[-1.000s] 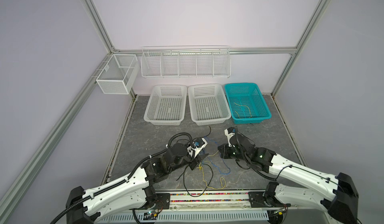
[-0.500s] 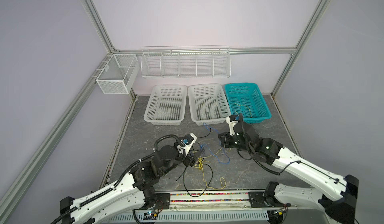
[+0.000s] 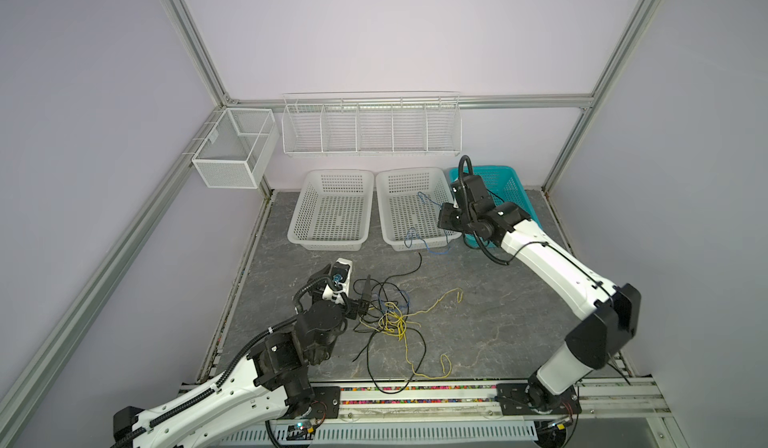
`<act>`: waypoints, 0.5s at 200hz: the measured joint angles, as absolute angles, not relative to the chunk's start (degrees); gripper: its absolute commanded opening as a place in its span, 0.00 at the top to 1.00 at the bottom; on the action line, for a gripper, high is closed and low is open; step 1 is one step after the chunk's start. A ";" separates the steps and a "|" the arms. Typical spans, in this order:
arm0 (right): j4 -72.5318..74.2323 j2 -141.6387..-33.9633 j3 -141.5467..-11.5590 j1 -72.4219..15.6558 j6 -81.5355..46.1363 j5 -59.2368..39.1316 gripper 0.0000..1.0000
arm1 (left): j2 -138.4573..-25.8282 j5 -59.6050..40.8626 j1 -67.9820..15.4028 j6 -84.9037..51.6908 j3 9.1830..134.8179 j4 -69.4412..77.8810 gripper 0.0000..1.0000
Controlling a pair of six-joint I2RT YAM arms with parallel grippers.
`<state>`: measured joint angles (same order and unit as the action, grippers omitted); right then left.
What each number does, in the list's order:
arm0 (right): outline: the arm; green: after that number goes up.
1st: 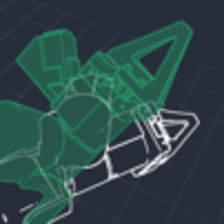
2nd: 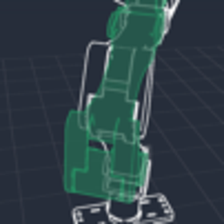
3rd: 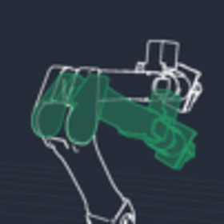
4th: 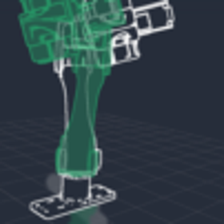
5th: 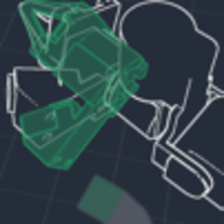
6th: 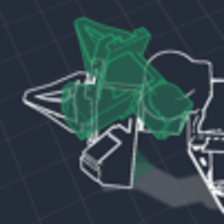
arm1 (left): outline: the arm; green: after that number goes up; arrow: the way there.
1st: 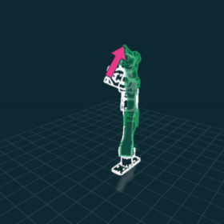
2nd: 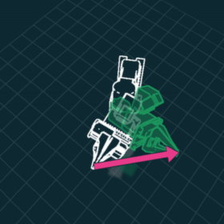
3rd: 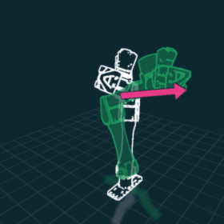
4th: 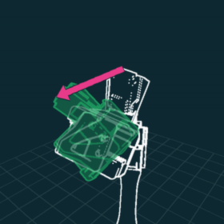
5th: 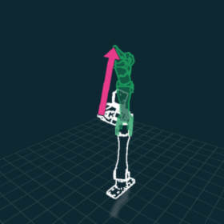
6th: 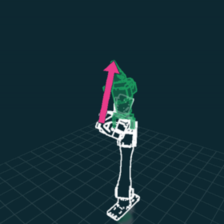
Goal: Untangle the cables
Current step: 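Lower the blue wire into the white basket and open the right gripper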
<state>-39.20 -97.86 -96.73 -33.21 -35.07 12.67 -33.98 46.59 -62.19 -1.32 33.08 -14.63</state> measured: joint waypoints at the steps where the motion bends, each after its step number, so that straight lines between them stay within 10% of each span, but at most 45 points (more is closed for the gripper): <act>1: -39.29 -98.50 -97.34 -33.15 -35.05 12.62 0.94 | -33.95 46.74 -62.19 -1.32 33.04 -14.59 0.02; 100: -47.18 -126.78 -124.79 -31.09 -33.80 16.71 0.94 | -28.14 50.11 -62.15 1.58 28.32 -8.38 0.02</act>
